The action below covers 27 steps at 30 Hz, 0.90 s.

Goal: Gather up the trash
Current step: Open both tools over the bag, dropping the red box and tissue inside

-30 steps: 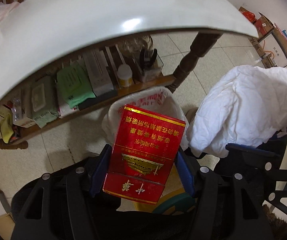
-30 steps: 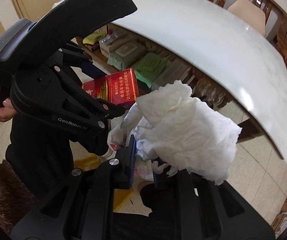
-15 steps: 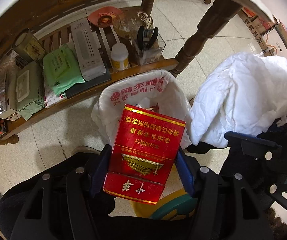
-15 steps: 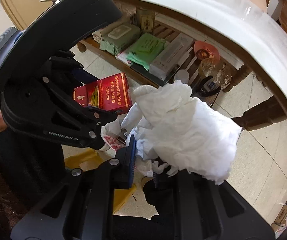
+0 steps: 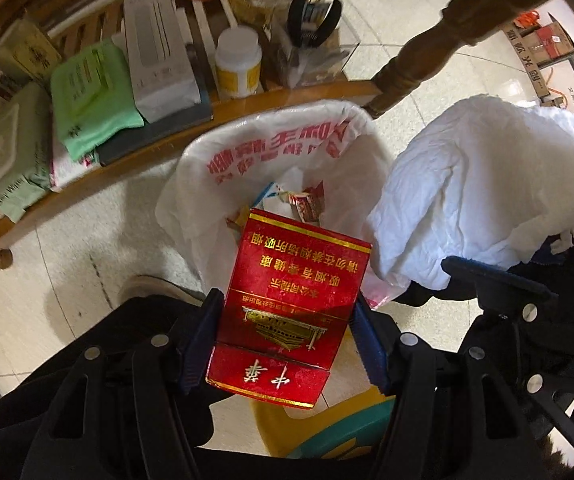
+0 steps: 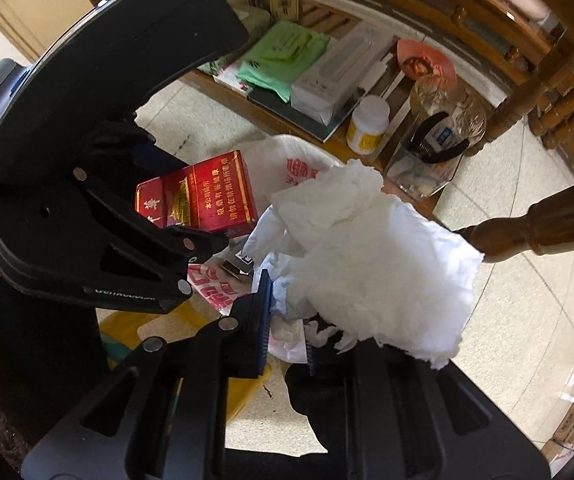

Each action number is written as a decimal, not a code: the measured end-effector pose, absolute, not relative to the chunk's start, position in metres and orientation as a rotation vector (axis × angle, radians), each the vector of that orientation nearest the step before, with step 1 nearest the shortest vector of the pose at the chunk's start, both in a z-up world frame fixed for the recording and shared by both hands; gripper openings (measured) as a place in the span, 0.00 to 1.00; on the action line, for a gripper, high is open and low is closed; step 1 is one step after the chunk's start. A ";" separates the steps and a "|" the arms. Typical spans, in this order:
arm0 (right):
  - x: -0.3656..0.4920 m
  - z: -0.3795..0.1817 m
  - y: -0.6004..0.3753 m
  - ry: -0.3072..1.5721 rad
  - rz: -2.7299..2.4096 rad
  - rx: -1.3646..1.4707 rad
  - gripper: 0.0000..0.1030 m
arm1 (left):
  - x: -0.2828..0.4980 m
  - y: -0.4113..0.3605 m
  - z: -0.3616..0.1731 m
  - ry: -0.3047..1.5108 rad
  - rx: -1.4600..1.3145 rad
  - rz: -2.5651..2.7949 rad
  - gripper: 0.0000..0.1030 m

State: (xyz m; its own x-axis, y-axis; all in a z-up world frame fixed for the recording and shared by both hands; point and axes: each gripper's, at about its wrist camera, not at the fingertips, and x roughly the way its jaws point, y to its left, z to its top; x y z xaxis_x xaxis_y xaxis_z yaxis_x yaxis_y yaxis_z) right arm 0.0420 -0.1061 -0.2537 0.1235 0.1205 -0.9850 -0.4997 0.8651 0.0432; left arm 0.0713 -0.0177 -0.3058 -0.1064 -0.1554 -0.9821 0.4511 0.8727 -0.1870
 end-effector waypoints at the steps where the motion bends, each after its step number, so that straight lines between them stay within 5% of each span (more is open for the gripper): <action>1: 0.045 -0.259 -0.107 1.387 0.462 -0.330 0.14 | 0.074 -0.017 -0.311 1.612 0.229 -0.518 0.59; 27: 0.093 -0.384 -0.124 1.591 0.398 -0.251 0.15 | 0.108 -0.029 -0.424 1.854 0.156 -0.395 0.60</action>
State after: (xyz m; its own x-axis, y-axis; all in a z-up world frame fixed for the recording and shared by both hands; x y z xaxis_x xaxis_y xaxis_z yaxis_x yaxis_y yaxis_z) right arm 0.0928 -0.1239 -0.3835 -0.0634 0.0814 -0.9947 -0.3966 0.9125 0.0999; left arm 0.1083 -0.0294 -0.4238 -0.3163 -0.0906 -0.9443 0.3024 0.9339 -0.1909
